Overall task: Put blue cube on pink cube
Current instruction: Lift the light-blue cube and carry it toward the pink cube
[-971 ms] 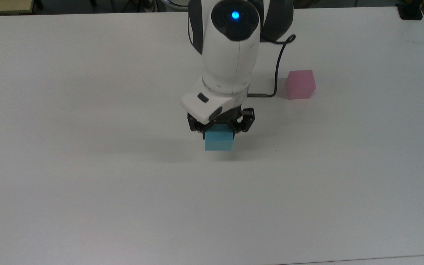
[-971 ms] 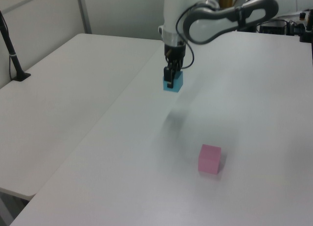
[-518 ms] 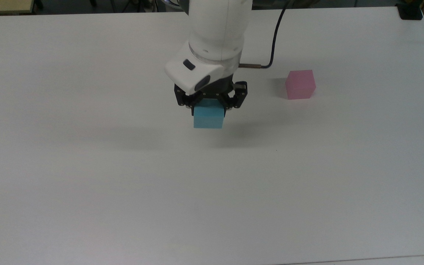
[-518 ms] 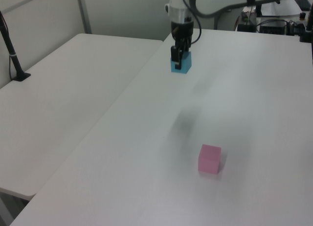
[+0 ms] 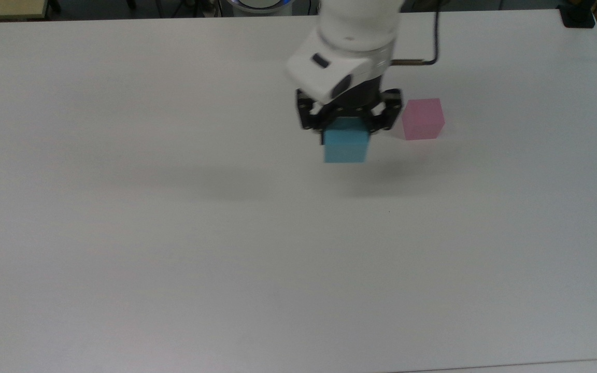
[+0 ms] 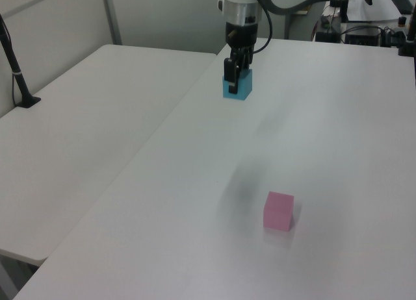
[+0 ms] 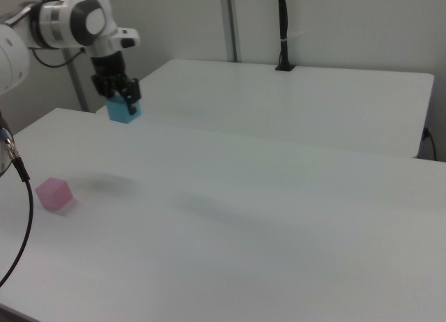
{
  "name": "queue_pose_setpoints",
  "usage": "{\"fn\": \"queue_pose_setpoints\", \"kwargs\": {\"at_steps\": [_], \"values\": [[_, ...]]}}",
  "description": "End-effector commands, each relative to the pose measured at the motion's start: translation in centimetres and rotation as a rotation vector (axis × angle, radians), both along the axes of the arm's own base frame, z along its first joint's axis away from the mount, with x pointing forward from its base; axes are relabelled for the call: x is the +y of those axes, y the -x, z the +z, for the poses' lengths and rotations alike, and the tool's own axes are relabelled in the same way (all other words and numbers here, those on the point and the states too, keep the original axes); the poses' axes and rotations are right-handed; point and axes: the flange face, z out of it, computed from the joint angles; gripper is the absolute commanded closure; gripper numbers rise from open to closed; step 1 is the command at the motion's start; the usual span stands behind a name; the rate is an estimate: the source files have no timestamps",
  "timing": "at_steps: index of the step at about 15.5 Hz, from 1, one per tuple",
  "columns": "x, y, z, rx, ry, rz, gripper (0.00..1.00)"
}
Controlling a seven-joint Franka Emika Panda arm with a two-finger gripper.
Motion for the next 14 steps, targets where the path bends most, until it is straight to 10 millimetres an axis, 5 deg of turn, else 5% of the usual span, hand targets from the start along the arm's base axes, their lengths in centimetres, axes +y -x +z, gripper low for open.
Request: {"fn": "queue_pose_setpoints", "kwargs": {"at_steps": [1,4,10,12,14], "values": [[5.9,4.0,1.9,-0.008,-0.019,-0.022,0.84],[10.1,7.2,2.4,-0.004,-0.011,-0.019,0.84],[17.8,17.7,3.0,-0.001,0.017,0.048,0.84],[18.2,18.1,2.3,0.006,0.022,0.051,0.84],[18.5,18.3,-0.6,0.012,0.026,0.048,0.84]]}}
